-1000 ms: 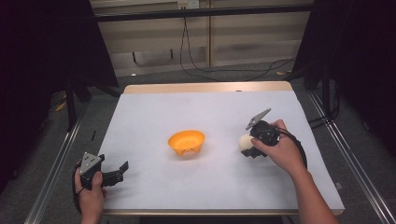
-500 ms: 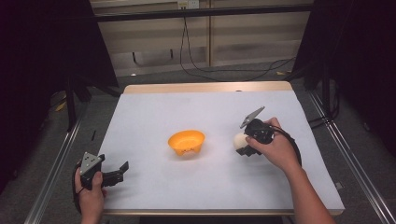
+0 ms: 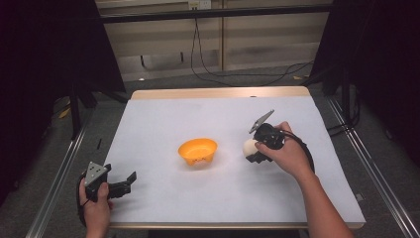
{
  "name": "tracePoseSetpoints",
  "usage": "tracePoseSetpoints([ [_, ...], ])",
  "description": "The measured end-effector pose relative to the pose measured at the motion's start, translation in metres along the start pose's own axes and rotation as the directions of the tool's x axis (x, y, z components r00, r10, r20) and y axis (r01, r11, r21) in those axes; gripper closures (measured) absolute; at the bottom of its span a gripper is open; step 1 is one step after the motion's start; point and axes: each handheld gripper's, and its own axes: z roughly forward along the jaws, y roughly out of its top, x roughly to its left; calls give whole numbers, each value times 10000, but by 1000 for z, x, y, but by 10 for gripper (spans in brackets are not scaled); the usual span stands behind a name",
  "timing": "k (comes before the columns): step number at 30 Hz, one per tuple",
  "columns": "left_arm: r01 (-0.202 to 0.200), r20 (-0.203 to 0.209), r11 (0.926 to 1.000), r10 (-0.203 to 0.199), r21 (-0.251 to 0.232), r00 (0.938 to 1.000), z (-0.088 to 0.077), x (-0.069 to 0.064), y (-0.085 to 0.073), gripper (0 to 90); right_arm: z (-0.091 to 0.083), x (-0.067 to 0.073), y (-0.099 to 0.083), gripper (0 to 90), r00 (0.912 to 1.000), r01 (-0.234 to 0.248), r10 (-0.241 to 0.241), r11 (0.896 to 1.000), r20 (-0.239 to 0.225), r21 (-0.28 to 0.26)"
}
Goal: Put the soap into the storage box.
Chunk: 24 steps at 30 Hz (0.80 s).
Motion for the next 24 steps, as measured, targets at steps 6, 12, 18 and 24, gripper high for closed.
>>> tracePoseSetpoints([
  [6,20,34,10000,-20,-17,10000,0,0,0,1,2,1,7,243,10000,14,-14,10000,-53,79],
  [12,-88,-12,10000,88,46,10000,0,0,0,2,4,3,15,243,9999,123,-123,9999,-82,19],
  [18,-157,-75,9998,158,115,9998,0,0,0,3,4,1,19,243,9998,164,-165,9998,-137,-106],
  [24,-122,-31,9998,122,131,9999,0,0,0,3,3,0,22,243,9997,200,-202,9997,-159,-157],
])
